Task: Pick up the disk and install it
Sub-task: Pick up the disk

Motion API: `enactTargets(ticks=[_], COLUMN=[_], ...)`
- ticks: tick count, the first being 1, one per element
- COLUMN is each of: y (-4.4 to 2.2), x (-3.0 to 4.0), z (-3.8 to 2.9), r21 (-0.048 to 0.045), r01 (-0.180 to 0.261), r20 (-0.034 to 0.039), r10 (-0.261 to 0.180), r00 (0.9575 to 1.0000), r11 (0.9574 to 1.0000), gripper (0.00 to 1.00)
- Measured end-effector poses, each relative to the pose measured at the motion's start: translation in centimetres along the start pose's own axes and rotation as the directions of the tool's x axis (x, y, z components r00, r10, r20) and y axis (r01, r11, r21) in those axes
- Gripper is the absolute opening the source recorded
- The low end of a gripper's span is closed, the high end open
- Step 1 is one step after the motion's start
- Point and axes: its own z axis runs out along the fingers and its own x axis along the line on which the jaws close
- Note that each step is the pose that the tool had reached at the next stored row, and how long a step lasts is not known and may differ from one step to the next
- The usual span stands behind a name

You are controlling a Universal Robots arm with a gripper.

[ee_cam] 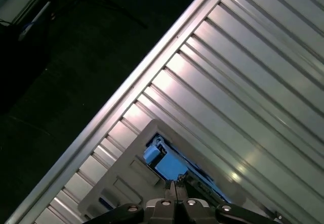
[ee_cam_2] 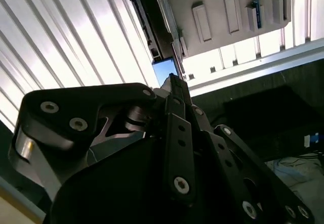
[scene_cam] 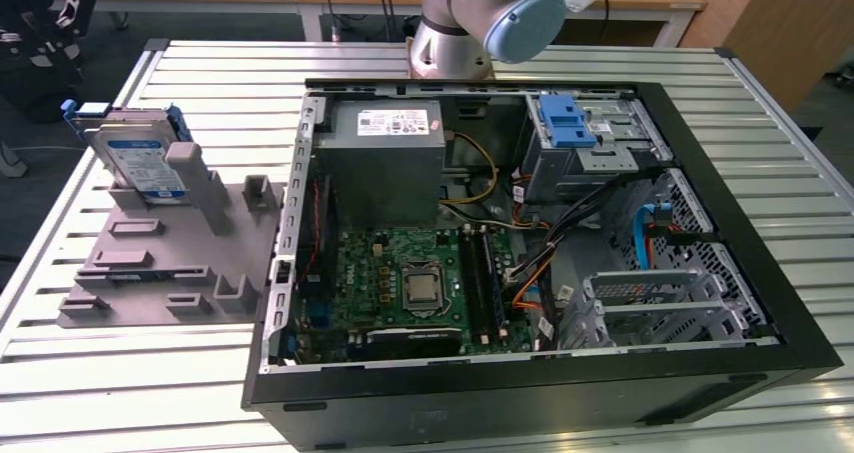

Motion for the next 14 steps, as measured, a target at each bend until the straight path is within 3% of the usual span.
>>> enactTargets(ticks=[3, 7, 11, 14], y=[0.0, 0.0, 0.0, 0.0], x=[0.0, 0.0, 0.0, 0.0], z=[0.02, 0.06, 0.11, 0.13], r21=[-0.0007, -0.002, -0.0034, -0.0049], r01=[0.045, 0.104, 0.168, 0.222], r20=[-0.0018, -0.004, -0.0061, -0.0079], r10=[-0.045, -0.104, -0.168, -0.222], r00=[0.999, 0.9946, 0.9857, 0.9751], r11=[0.999, 0.9946, 0.9857, 0.9751], gripper=[0.11, 0.11, 0.11, 0.11])
